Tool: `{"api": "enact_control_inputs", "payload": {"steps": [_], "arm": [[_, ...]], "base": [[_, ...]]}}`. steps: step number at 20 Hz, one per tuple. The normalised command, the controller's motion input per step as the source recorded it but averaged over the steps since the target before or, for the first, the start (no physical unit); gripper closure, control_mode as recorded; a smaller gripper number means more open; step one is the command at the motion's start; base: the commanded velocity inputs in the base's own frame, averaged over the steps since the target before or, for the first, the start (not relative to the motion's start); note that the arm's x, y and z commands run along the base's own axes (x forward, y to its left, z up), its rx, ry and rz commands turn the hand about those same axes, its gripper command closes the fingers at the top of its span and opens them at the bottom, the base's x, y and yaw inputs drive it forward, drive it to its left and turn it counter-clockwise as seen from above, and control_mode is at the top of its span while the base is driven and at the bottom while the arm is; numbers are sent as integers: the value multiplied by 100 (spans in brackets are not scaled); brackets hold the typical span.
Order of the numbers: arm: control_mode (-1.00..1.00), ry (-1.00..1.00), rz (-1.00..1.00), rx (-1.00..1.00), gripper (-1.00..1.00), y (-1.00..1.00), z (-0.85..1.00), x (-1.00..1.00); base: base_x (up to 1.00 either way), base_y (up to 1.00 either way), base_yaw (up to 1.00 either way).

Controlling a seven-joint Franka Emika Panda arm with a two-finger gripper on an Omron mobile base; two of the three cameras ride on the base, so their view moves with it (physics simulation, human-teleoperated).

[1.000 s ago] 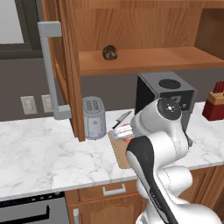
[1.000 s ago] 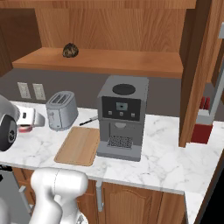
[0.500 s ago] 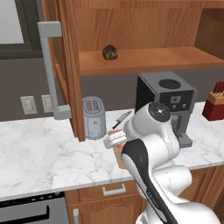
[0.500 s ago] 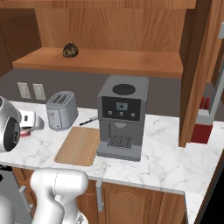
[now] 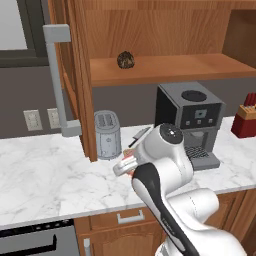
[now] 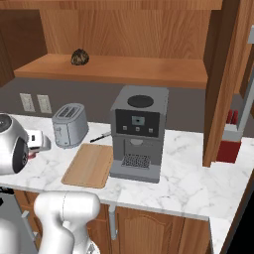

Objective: Pick the bread, place it on the cutting board, pick the jam, place it on the counter, and close the cabinet.

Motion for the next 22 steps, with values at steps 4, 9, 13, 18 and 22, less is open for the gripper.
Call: {"api": "enact_control_inputs", "payload": {"steps": [4,9,13,18,22], "arm": [[-100,0,5,0,100,19,-33,31],[-100,0,3,0,100,22,-32,38],[-100,0,0,0,100,32,-26,52],[-100,0,0,0,100,26,-22,48],[-100,1,0,0,100,21,-18,39]], "base": [[0,0,0],[0,0,0],[0,0,0],[0,0,0],[0,0,0]]}}
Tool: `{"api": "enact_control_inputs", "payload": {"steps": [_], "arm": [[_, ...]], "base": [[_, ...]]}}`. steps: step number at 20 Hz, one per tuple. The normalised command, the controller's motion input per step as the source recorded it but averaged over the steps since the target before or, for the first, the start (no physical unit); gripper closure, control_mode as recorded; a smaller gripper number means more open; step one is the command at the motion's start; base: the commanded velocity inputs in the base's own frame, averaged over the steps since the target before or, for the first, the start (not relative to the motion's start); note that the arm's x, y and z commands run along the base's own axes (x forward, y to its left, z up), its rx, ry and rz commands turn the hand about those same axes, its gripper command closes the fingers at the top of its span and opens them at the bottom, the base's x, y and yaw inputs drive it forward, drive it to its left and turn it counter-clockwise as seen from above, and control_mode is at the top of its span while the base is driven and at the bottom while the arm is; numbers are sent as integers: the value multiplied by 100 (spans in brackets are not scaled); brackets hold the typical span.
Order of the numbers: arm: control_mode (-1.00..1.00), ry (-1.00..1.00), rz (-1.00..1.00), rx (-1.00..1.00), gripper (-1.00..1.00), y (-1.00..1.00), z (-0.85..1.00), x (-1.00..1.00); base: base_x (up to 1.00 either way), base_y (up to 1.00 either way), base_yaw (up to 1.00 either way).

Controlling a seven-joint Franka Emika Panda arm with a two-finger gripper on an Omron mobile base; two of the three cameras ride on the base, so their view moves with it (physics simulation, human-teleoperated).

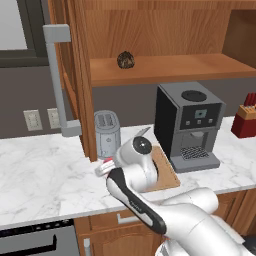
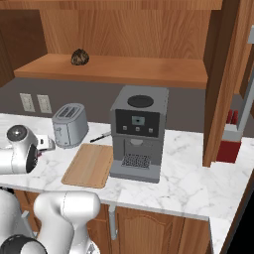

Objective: Pick the bread, place it on the cutting board, pick the jam, place it on the counter, and close the cabinet.

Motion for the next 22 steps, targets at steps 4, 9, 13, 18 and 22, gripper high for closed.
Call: {"api": "enact_control_inputs", "payload": {"steps": [4,9,13,18,22], "arm": [[-100,4,0,0,100,12,-14,30],[-100,2,0,0,100,11,-22,26],[-100,0,1,0,100,3,-36,6],[-100,0,1,0,100,5,-47,3],[-100,0,0,0,100,5,-43,10]], "base": [[0,0,0],[0,0,0],[0,0,0],[0,0,0],[0,0,0]]}}
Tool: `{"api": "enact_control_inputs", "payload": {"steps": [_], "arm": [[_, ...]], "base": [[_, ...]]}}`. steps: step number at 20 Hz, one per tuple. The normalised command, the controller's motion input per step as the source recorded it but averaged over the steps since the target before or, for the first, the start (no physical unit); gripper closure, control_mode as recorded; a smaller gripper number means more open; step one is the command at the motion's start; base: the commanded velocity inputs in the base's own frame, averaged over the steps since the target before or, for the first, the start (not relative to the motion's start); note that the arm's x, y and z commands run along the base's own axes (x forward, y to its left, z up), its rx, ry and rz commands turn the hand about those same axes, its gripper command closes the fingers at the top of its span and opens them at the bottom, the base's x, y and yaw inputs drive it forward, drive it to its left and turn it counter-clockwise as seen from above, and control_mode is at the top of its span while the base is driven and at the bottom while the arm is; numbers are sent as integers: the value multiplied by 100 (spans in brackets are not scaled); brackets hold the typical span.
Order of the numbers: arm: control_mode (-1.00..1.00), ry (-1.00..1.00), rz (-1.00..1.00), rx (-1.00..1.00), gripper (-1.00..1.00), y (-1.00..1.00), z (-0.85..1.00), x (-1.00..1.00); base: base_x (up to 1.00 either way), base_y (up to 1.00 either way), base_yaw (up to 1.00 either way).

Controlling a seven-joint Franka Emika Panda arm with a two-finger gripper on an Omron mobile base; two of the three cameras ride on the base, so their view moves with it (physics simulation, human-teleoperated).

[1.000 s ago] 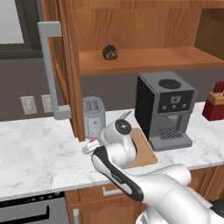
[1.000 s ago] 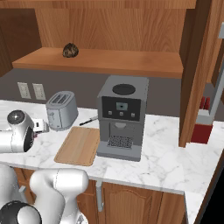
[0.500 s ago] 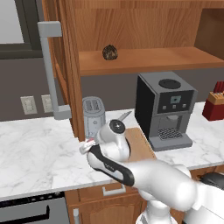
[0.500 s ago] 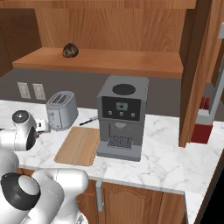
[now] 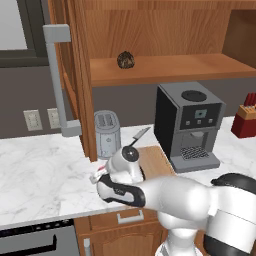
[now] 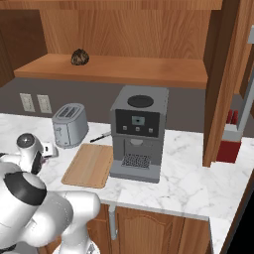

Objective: Pick the bread, place it on the cutting board, pick the jam, place it on the counter, and close the cabinet.

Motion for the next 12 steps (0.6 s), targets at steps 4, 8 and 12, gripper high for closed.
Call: {"api": "enact_control_inputs", "payload": {"steps": [4,8,12], "arm": [[-100,0,0,0,100,1,-27,16],[-100,0,0,0,100,0,-21,21],[-100,0,0,0,100,0,-19,19]], "base": [[0,0,0],[0,0,0],[0,0,0]]}}
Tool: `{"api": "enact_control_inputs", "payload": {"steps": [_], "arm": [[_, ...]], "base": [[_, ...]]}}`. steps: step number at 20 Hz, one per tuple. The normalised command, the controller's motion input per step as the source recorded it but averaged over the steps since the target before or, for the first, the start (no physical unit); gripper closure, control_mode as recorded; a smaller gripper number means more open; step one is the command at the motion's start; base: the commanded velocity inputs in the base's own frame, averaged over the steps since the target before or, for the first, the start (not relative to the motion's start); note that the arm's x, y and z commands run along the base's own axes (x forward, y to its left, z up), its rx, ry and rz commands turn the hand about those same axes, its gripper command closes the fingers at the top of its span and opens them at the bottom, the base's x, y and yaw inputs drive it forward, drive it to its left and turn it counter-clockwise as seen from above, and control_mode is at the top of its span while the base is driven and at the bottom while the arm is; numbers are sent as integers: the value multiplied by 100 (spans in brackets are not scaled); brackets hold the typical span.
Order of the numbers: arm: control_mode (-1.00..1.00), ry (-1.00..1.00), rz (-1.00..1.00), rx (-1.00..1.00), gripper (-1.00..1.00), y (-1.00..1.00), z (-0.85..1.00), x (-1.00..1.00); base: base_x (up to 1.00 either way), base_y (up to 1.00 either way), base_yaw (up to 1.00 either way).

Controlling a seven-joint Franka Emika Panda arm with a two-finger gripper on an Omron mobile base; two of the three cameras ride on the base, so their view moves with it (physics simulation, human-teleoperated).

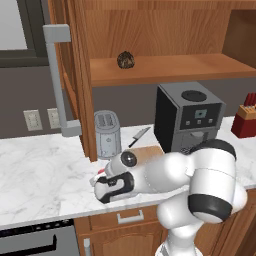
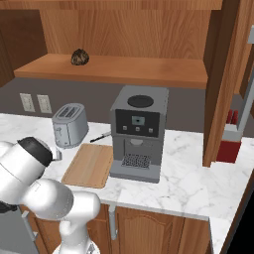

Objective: Pick the bread, place it on the cutting board, pick the jam, place it on the counter, and close the cabinet.

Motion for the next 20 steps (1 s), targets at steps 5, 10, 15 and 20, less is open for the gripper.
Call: {"api": "enact_control_inputs", "payload": {"steps": [5,10,15,20], "arm": [[-100,0,0,0,100,0,-23,18],[-100,0,0,0,100,0,-25,20],[-100,0,0,0,100,0,-16,7],[-100,2,2,0,100,0,-4,0]], "base": [[0,0,0],[0,0,0],[0,0,0],[0,0,0]]}}
